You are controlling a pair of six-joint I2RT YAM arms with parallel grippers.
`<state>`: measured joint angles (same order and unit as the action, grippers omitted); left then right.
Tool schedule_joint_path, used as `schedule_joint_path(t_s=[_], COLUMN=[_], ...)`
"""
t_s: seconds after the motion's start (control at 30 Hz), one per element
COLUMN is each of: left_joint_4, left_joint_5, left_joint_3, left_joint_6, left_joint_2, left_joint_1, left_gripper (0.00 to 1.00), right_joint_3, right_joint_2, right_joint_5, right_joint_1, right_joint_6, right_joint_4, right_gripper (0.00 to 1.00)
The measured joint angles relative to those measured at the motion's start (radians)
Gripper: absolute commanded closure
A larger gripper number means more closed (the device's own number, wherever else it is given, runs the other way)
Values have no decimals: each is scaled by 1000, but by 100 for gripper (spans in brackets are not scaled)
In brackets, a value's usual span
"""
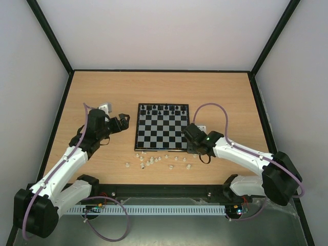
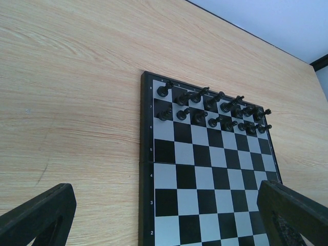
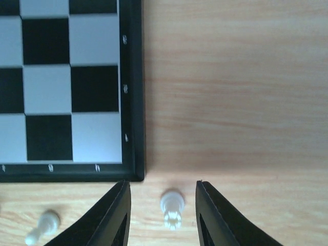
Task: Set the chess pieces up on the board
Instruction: Pick up the chess piece at the center of the board.
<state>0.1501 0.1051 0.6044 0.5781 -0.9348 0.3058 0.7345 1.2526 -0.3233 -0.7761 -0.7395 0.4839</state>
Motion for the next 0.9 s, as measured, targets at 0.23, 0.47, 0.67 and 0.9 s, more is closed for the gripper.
schedule_joint_path(t_s=[0.23,0.47,0.67,0.9], left_joint_4=[0,0,0,0], left_joint_5=[5,7,7,6], left_joint_3=[-2,-2,-2,-6], left_joint_6=[-6,-6,-6,-6], left_joint_2=[-1,-1,-1,-1], left_joint_1=[10,10,10,14], left_gripper=[1,0,1,1], right_joint_3=[-45,-63,-91,-109], right_joint_2=[-7,-8,-8,-14], right_joint_5=[-30,-46,-32,-6], right_joint_1=[-72,-76,-76,-76], right_joint_6=[-91,-125,-129,-129], right_joint_4=[35,41,27,-14], right_gripper=[71,72,73,73])
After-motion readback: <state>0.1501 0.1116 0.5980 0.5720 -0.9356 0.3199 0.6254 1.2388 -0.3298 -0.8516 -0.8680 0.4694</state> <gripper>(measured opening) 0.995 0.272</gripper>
